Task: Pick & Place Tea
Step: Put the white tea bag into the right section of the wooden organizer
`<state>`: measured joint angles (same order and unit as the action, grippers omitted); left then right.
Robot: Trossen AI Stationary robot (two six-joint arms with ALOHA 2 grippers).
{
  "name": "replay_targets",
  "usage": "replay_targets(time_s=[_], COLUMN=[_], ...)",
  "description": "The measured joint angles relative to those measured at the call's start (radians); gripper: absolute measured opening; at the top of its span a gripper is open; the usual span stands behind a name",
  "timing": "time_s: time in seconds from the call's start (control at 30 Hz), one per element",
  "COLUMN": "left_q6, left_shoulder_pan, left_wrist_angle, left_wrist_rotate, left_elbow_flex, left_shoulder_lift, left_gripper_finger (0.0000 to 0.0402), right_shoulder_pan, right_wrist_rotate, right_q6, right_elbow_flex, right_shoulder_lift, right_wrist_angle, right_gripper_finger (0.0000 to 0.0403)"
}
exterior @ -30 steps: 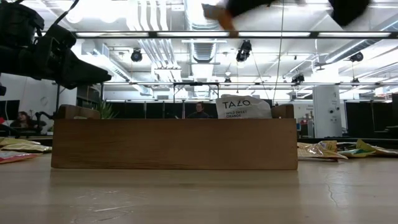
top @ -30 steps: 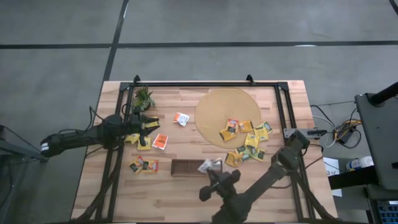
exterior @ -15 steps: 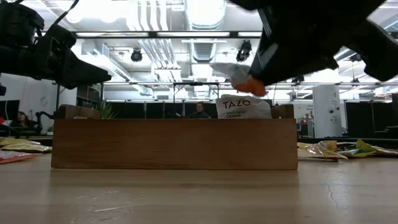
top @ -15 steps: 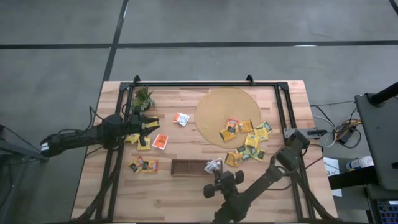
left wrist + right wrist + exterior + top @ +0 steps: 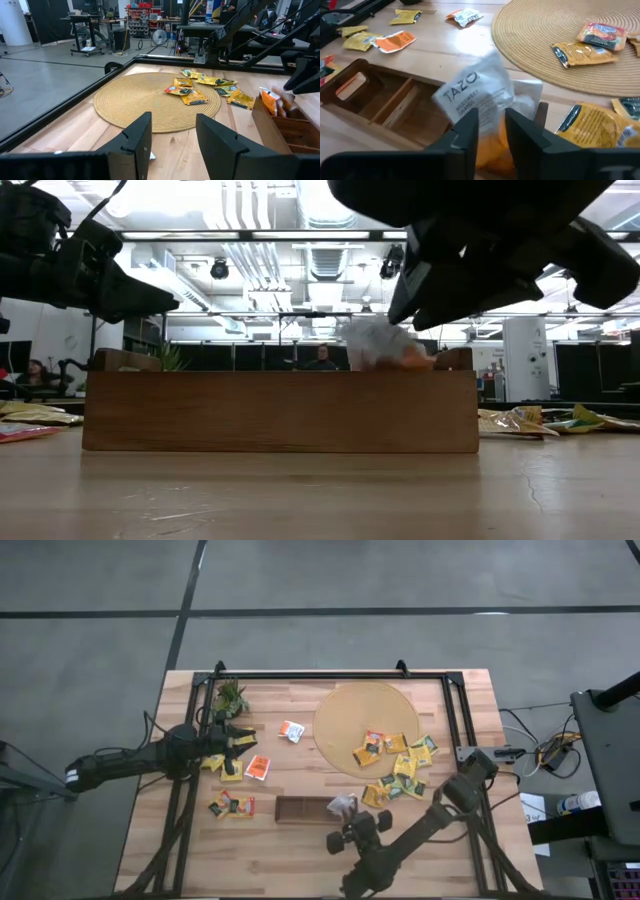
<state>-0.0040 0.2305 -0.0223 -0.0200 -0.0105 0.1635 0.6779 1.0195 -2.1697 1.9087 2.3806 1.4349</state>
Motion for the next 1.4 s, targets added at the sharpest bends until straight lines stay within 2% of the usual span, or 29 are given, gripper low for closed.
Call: replay_targets(time_s=[0.37,0.57,0.67,0.77,0.83,1.07,1.23,1.4], left_q6=[0.0,0.0,0.0,0.0,0.0,0.0,0.0,0.0], left_shoulder_pan=[0.0,0.0,0.0,0.0,0.0,0.0,0.0,0.0], left_wrist_angle=[0.0,0.0,0.0,0.0,0.0,0.0,0.0,0.0], left_wrist_rotate=[0.0,0.0,0.0,0.0,0.0,0.0,0.0,0.0], left_elbow_flex=[0.0,0.0,0.0,0.0,0.0,0.0,0.0,0.0], left_shoulder_lift=[0.0,0.0,0.0,0.0,0.0,0.0,0.0,0.0], left_gripper_finger=[0.0147,0.0147,0.0147,0.0147,0.0147,0.0147,0.0147,0.0147], right_shoulder_pan=[-0.037,-0.012,-0.01,-0.018,-0.024,-0.026,-0.034,-0.06], right_wrist_rotate=[-0.032,-0.054,-0.101,-0.23,-0.29,-0.251,-0.237,-0.241], right_q6=[0.058,0.063,0.14,0.233,0.24,0.25,0.339,0.322], right_elbow_flex=[0.012,0.063,0.077,0.077,0.071,0.068,0.062,0.018], right_shoulder_lift=[-0.027,-0.063,-0.07,-0.07,-0.07,-0.068,-0.068,-0.068], right_wrist_angle=[0.014,0.054,0.038,0.004,-0.008,-0.011,-0.095,-0.137], right_gripper_finger=[0.0182,0.0202,0.0201,0.0186,0.0164,0.0023,0.001,0.0008])
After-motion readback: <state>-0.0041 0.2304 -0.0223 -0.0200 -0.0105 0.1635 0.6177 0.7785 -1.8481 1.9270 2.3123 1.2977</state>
